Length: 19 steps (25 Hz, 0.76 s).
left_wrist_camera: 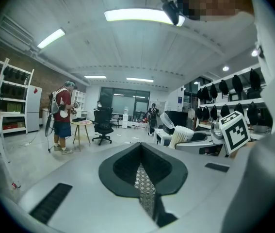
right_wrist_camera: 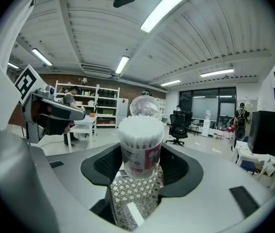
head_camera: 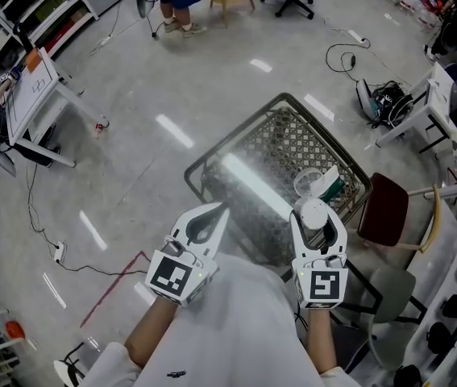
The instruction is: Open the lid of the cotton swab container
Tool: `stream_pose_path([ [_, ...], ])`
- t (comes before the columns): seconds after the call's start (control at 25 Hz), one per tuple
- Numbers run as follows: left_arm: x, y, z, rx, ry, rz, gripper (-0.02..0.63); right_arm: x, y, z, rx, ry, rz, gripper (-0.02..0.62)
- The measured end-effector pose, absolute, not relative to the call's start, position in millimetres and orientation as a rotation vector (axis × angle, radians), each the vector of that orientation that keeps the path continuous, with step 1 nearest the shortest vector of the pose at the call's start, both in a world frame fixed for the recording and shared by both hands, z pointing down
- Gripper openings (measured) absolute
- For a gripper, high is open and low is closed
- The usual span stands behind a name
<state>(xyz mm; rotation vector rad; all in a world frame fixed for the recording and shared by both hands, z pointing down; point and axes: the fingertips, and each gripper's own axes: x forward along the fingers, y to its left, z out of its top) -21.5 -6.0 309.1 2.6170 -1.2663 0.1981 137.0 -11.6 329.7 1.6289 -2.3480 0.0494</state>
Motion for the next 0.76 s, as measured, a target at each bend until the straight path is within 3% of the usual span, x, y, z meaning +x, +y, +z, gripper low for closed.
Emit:
stream_pose_path([
  [0.76, -15.2, -2.5, 307.2, 2.650, -1.250, 0.195, 0.003, 135.3, -7.9, 326.0, 1.613, -2.365, 0.040, 0.230],
])
